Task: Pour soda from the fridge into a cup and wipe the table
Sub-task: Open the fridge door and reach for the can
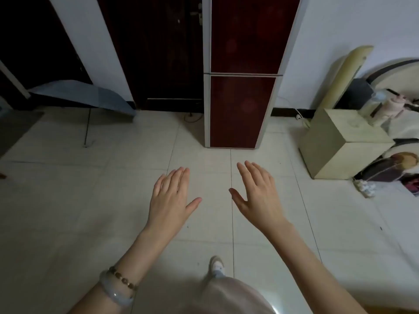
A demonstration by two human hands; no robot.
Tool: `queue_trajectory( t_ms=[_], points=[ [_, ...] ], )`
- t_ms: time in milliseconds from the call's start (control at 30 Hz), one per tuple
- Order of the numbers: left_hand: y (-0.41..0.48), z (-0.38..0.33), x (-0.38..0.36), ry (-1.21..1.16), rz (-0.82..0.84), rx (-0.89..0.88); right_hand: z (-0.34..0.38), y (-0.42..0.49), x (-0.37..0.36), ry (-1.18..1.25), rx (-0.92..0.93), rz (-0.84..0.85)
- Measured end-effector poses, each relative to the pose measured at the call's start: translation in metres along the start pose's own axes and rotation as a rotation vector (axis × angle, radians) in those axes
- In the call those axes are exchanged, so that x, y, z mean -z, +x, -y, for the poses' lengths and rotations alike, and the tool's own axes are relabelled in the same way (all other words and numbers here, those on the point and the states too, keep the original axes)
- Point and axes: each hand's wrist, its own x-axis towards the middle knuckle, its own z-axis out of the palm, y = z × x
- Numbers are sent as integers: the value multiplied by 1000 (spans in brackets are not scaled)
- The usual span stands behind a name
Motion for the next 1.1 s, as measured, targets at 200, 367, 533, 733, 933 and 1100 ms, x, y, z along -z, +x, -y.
queue_trajectory(
  t_ms=[200, 367, 533, 733, 933, 1100],
  points=[
    [99, 4, -25, -37, 33, 88, -46, 93, -37, 28, 8, 37],
    [158, 22, -49, -22, 25, 104, -65, 153, -69, 23, 30, 67],
    [224, 52, -77, -18, 34, 103, -81, 216, -108, 31, 16, 80],
    [333, 103, -113, -42, 43, 80, -94, 315, -163, 8, -21, 84],
    [454, 162, -133, -53, 21, 0, -100, 428, -207, -15, -67, 32],
    [535, 200, -149, -51, -7, -70, -106, 505, -239, -46, -82, -30]
  ],
)
